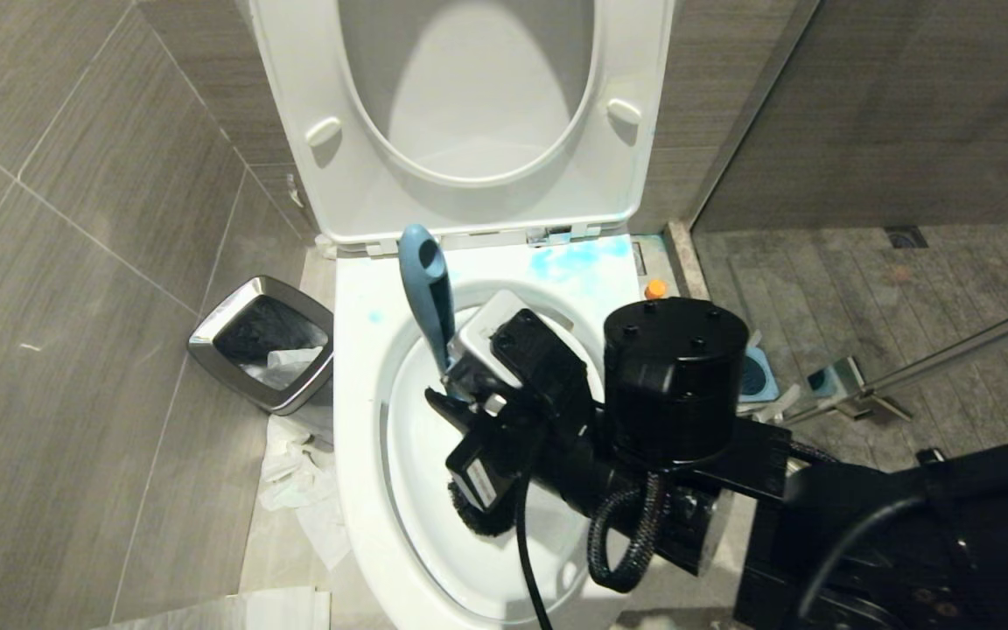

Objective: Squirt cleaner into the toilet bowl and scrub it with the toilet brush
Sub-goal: Scrub the toilet bowl

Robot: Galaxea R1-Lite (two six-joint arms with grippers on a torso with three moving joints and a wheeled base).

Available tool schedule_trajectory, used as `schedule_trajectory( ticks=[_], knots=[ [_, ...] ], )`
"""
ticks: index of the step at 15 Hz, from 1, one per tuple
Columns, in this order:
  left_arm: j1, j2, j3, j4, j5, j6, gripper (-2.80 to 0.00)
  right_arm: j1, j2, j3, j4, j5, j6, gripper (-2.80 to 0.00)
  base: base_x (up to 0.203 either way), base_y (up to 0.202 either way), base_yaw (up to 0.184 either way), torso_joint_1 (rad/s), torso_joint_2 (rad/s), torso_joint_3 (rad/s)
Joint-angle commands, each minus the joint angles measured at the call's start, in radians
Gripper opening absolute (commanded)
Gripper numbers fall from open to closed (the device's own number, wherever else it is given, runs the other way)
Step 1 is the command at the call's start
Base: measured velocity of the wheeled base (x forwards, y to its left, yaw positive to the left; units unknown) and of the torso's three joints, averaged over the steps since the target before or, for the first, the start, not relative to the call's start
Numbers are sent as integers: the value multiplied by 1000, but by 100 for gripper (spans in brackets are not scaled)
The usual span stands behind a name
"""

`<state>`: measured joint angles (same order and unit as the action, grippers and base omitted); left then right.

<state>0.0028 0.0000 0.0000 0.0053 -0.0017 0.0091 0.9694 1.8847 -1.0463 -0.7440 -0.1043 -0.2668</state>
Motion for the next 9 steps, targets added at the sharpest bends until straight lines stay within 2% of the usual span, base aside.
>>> schedule_trajectory(
  ticks=[1, 5, 9],
  knots=[
    [0, 2, 0, 1, 0, 0, -280, -8, -107, 115, -1, -1, -2, -280, 0, 0, 0, 0, 0, 0],
    [0, 2, 0, 1, 0, 0, -280, -106, -195, 239, 6, -2, -3, -280, 0, 0, 0, 0, 0, 0],
    [0, 2, 0, 1, 0, -1, -280, -228, -212, 243, 5, -2, -10, -280, 0, 0, 0, 0, 0, 0]
  ],
)
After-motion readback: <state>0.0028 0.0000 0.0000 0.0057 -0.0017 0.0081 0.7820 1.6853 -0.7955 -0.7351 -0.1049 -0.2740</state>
